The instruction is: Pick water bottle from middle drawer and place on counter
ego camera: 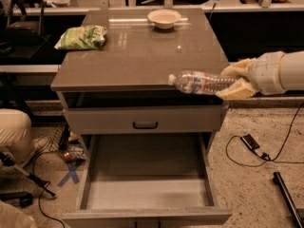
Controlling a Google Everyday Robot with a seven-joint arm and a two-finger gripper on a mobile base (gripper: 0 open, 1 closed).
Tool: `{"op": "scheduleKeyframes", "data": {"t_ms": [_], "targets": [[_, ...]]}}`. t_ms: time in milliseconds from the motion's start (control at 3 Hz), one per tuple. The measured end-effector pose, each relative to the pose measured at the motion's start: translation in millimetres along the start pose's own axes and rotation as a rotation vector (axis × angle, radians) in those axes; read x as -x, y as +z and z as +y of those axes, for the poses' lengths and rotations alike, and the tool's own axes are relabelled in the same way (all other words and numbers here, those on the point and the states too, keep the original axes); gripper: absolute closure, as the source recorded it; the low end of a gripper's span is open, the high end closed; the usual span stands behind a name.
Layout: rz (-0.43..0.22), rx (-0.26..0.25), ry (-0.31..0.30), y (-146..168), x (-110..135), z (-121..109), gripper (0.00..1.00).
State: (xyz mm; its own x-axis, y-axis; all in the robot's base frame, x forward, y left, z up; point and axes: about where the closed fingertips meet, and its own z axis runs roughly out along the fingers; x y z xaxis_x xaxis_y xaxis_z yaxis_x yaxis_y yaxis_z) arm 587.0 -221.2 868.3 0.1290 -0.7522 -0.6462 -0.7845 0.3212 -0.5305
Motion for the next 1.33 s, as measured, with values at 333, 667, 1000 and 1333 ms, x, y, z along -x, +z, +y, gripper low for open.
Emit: {"op": "scheduleKeyframes", "data": {"t_ms": [333,667,1000,1333], "targets": [[-0.037,-0.048,0.036,5.8,20.0,-42.3,1.0],[-0.082,-0.085,0.091,22.7,35.9,-78.5,1.0],[-0.115,-0.08,0.126,45.1,50.6,-101.3,1.0],[-0.114,-0.044,0.143,71.5,64.3,-113.5,1.0]]}}
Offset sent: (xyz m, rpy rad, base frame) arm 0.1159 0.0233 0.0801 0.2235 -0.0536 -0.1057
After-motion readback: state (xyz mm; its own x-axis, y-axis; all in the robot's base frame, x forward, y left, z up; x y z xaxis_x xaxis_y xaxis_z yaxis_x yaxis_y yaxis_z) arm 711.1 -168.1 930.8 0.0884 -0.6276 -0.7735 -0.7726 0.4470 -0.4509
